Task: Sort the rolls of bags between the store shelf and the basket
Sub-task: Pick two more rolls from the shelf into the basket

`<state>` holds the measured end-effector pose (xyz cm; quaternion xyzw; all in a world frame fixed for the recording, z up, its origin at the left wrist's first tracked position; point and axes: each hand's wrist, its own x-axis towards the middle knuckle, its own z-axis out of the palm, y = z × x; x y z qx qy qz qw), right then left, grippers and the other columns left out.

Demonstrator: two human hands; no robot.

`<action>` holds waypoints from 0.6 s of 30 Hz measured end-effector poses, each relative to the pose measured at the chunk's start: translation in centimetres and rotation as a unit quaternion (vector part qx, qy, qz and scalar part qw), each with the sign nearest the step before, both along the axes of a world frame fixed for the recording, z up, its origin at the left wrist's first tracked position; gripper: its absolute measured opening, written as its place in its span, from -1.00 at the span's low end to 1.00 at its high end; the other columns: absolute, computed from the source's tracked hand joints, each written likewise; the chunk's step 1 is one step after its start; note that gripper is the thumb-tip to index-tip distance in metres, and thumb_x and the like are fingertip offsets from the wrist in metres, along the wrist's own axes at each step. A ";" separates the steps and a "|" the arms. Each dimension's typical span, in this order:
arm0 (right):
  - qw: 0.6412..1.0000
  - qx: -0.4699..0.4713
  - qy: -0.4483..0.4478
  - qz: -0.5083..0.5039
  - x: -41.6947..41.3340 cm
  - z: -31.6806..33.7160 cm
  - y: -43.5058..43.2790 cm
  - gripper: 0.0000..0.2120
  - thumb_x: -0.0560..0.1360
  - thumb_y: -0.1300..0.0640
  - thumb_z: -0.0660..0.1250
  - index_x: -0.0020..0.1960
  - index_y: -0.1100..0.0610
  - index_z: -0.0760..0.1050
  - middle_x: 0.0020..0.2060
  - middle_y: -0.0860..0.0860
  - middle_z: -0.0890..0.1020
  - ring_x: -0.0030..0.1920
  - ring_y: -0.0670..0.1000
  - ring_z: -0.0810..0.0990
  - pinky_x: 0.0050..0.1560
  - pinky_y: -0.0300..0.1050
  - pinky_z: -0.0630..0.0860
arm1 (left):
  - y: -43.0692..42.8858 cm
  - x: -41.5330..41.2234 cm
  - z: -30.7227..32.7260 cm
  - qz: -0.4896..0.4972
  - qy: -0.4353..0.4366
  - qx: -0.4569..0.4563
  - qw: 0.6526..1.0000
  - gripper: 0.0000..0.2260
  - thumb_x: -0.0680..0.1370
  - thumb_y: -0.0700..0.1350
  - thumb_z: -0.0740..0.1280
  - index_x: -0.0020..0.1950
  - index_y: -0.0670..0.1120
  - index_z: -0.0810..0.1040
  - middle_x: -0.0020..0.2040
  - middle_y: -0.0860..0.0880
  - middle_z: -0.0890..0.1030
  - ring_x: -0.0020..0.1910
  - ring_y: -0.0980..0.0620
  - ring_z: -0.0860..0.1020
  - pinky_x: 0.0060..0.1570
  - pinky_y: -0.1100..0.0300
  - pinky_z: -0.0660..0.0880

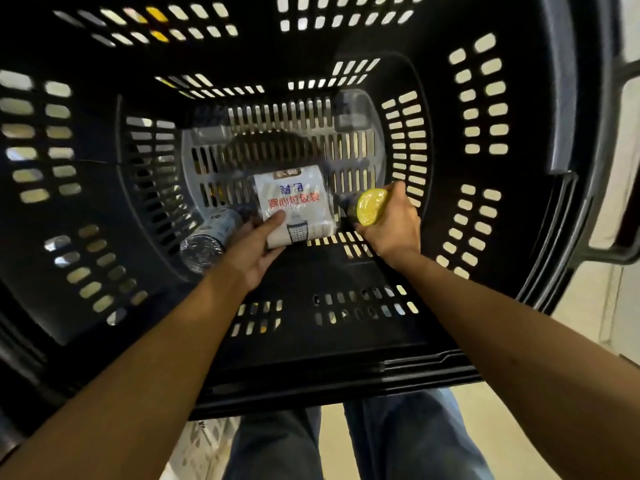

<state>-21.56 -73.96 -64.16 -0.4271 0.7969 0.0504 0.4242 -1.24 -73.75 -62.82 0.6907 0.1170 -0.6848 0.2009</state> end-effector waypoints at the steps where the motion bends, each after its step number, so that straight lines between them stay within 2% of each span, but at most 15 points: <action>1: 1.000 0.013 0.011 0.017 0.1 0.2 0.0 -0.33 0.31 0.18 0.54 0.28 0.09 0.26 0.18 0.11 0.50 0.21 0.12 0.48 0.23 0.01 0.39 | 0.0 0.1 0.1 0.003 0.001 0.000 1.000 -0.87 0.52 -0.20 0.34 0.03 -0.02 0.50 0.02 -0.01 0.61 0.01 0.06 0.57 -0.04 0.16 0.53; 5: 0.995 0.055 0.033 0.072 0.1 0.5 0.4 -0.35 0.36 0.17 0.50 0.34 0.05 0.27 0.22 0.13 0.45 0.23 0.18 0.44 0.25 0.06 0.38 | 0.0 0.6 0.2 -0.001 0.001 0.003 1.000 -0.83 0.52 -0.19 0.34 0.07 -0.02 0.49 0.04 -0.01 0.61 0.03 0.04 0.57 -0.05 0.16 0.53; 12: 0.994 0.069 0.056 0.067 0.5 -0.1 1.1 -0.32 0.32 0.13 0.54 0.31 0.14 0.25 0.25 0.14 0.43 0.28 0.18 0.41 0.29 0.08 0.38 | 0.6 1.2 0.2 0.011 -0.002 0.002 1.000 -0.85 0.52 -0.18 0.35 0.06 -0.03 0.50 0.02 -0.02 0.62 -0.01 0.06 0.58 -0.12 0.18 0.55; 18: 0.996 0.063 0.049 0.037 0.5 -0.5 1.5 -0.34 0.30 0.09 0.55 0.29 0.14 0.32 0.21 0.11 0.49 0.26 0.14 0.44 0.29 0.08 0.41 | 1.4 1.2 0.2 0.021 -0.005 0.003 1.000 -0.87 0.53 -0.19 0.34 0.04 -0.03 0.49 0.01 -0.02 0.61 -0.01 0.06 0.58 0.02 0.14 0.53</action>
